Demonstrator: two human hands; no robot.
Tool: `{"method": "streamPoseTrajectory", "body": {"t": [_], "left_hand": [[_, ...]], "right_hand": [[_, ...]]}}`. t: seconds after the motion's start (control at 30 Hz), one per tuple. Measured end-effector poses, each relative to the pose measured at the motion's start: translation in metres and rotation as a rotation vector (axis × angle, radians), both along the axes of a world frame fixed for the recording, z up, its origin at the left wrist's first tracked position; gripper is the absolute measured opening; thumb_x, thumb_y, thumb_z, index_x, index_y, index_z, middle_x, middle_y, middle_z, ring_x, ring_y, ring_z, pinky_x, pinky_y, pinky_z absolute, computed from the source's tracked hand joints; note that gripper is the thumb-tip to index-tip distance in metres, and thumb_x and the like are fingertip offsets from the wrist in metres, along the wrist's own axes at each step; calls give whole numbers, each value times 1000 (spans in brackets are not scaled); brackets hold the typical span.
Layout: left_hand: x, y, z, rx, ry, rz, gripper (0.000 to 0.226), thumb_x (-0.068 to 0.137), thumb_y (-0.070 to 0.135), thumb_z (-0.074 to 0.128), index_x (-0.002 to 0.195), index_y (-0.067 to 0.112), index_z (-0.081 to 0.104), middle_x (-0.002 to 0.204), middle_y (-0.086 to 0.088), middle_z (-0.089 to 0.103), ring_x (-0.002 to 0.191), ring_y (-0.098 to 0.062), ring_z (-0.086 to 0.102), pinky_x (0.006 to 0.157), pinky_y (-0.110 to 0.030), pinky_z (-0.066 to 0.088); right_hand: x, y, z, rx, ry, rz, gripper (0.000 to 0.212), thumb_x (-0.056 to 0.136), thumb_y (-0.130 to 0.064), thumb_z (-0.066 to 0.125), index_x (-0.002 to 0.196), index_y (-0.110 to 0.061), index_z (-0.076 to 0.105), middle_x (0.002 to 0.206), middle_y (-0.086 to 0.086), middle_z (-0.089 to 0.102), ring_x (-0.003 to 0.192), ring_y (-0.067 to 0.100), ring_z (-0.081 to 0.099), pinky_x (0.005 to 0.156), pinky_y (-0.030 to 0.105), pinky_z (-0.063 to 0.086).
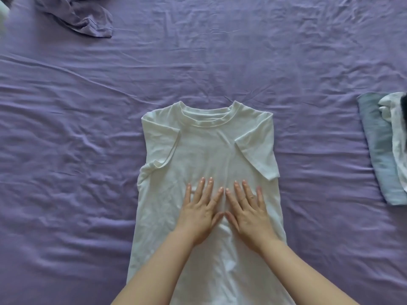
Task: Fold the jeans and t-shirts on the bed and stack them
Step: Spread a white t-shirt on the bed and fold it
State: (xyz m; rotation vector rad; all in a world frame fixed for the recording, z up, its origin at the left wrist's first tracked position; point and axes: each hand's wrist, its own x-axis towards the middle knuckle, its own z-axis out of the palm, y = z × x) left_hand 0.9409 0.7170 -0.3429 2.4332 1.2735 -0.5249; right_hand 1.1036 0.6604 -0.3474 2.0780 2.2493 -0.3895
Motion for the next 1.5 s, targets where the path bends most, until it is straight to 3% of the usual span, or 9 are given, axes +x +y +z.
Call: {"method": "streamPoseTrajectory", "body": {"t": [0.07,0.23,0.43,0.6,0.8,0.97,1.1,1.33,1.5], "left_hand": [[-12,-20,0,-15,-2,4,65,94,56,20,146,33,-11,153,-2,-22,141,-29,-24,109,-50,-21],[-27,-65,19,55,-44,-60,65,76,51,63,135,27,50,143,-8,47,133,-30,41,108,-56,33],[-65,-107,14,-84,-66,-164,65,95,36,40,150,32,6,159,-2,-11,145,-25,-15,115,-50,-11],[-100,-143,26,-136,-72,-247,54,91,35,49,141,23,33,160,-6,-3,147,-23,-7,116,-48,-2],[-111,-171,20,-111,2,-248,54,85,37,58,129,13,40,158,-8,5,146,-26,-8,114,-52,-5],[-106,-170,23,9,-44,-211,39,75,26,73,108,8,62,145,-16,40,138,-33,32,109,-57,27],[-107,-160,30,144,-263,-235,30,41,9,89,63,8,69,95,-12,72,89,-30,70,68,-45,58],[-123,-146,24,-48,73,-276,54,85,12,45,137,6,35,150,-9,20,143,-26,11,111,-57,13],[-107,-125,38,97,5,-243,23,78,13,61,101,11,61,113,-11,57,109,-28,54,90,-39,43]], "right_hand": [[-5,-23,5,-22,15,17,55,88,-46,34,135,-20,48,142,12,46,131,35,40,109,49,10],[-21,-71,14,-50,89,41,50,90,-42,36,136,-26,46,143,13,45,133,35,36,109,47,13],[-45,-117,20,-57,132,58,63,66,-31,81,125,-27,59,135,12,53,125,38,48,106,53,33],[-68,-167,38,-150,155,115,44,50,-37,88,89,-27,69,126,7,61,120,33,55,94,52,43],[-81,-187,26,-239,123,26,33,75,-34,70,103,-21,57,155,2,23,144,28,12,115,41,0],[-84,-183,32,-108,120,7,32,55,-25,87,77,-17,65,127,11,60,119,35,55,96,52,44],[-84,-178,36,27,135,-35,23,55,-9,85,66,-13,65,112,12,68,105,35,64,82,49,53],[-84,-178,46,-58,71,8,29,48,-11,86,66,-17,65,109,8,70,101,29,66,76,40,56],[-63,-134,49,-116,180,-64,12,92,-19,51,94,-13,61,97,3,65,89,28,60,81,34,44]]}}
